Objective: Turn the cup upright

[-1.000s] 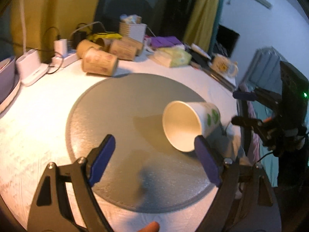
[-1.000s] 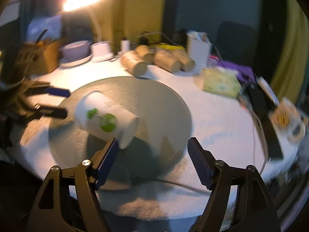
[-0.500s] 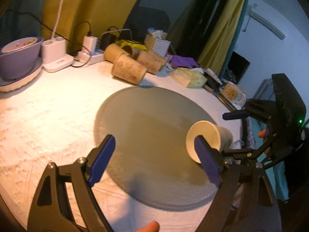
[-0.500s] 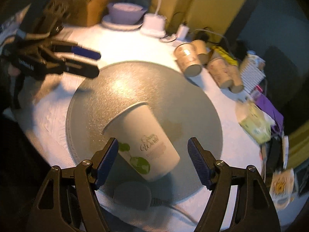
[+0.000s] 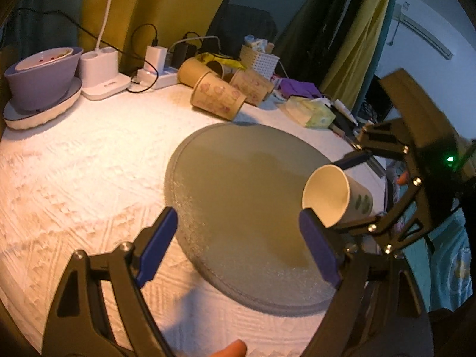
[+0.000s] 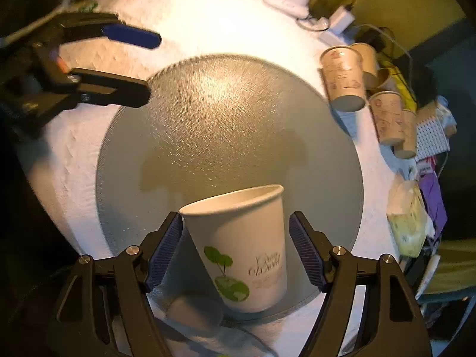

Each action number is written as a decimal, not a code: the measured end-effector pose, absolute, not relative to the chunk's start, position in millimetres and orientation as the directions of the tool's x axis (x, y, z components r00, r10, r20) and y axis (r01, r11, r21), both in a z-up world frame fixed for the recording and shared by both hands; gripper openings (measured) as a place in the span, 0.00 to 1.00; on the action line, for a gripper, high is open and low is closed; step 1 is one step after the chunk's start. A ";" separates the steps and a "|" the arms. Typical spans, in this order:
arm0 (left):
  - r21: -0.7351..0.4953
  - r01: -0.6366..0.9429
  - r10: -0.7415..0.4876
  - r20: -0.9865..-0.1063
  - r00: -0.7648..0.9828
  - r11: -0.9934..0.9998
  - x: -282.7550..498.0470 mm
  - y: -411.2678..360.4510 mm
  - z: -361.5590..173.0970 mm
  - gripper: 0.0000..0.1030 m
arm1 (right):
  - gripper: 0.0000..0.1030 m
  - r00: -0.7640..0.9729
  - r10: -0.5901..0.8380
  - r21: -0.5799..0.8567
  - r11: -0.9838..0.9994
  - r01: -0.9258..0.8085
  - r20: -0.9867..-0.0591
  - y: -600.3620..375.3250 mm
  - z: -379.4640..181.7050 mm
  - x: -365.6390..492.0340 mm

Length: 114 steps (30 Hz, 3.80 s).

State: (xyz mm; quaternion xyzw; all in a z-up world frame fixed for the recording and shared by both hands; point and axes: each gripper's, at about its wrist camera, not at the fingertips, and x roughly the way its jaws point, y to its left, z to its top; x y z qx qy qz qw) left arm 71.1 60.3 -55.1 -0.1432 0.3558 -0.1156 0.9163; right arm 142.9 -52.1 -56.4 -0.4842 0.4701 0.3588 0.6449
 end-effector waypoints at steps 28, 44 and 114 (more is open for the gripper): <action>-0.352 0.082 -0.291 -0.599 0.746 0.932 67.4 66.6 -51.6 0.83 | 0.68 0.538 0.566 0.049 0.716 -0.696 -0.625 -112.7 -35.8 159.5; -0.279 0.127 -0.275 -0.594 0.756 0.952 67.9 46.5 -50.7 0.83 | 0.69 0.675 0.480 0.060 0.836 -0.545 -0.560 -170.8 -54.0 131.6; -0.016 0.163 -0.161 -0.283 0.945 0.987 -45.5 -87.1 72.3 0.83 | 0.76 0.877 0.326 -0.034 0.932 -0.360 -0.352 -242.4 73.2 -18.3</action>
